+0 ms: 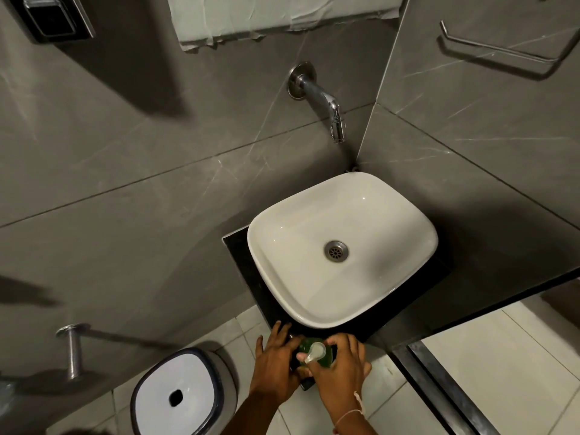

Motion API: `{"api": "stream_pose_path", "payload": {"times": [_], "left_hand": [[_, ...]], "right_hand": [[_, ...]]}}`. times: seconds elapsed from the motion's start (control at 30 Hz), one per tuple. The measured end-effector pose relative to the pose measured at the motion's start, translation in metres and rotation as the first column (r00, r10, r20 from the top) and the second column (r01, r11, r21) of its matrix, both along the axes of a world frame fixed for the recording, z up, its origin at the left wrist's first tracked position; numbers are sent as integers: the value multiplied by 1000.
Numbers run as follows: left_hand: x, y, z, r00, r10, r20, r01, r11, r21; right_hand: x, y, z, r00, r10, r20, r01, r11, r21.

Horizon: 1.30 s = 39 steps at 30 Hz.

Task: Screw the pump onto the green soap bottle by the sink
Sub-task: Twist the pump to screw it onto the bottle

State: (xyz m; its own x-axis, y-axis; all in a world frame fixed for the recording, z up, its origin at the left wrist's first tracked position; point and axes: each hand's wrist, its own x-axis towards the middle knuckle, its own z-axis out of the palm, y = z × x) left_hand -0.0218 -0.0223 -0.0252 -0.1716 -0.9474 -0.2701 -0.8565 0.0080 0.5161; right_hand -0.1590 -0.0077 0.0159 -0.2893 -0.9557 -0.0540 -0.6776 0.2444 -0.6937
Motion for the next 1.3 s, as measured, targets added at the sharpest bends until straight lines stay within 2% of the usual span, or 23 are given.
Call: {"api": "stream_pose_path", "payload": {"times": [0.1,0.17,0.33,0.53,0.63,0.77,0.93,1.17,1.3], "left_hand": [[0,-1,2,1000,3,5,-3,1000,5],[-1,0,3,1000,2,4,-2,1000,14],[-1,0,3,1000,10,17,-10,1000,5],[0,-1,4,1000,-7,19,6,1000,22],[-1,0,2,1000,-7,18,6,1000,14],[-1,1,1,1000,8,26,-8,1000,-1],[0,0,-2,1000,1,27,-1,1000,-3],[-1,-1,-1,999,2,34,-2,1000,-4],[-2,0,-1,999,-3,40,3,1000,-18]], "right_hand": [[-6,4,-2,991,131,-14,-131,991,-32],[-9,3,-2,992,128,-19,-129,990,-51],[2,-5,-1,998,40,-40,-39,999,18],[-9,1,-2,982,169,-89,-176,981,-84],[-10,-1,-3,990,109,-89,-118,988,-101],[2,-2,0,999,0,-49,-1,1000,-26],[-10,4,-9,994,96,-58,-101,991,-86],[-6,1,-9,998,-25,-56,22,998,-55],[-10,10,-9,997,7,-74,-8,1000,-7]]}}
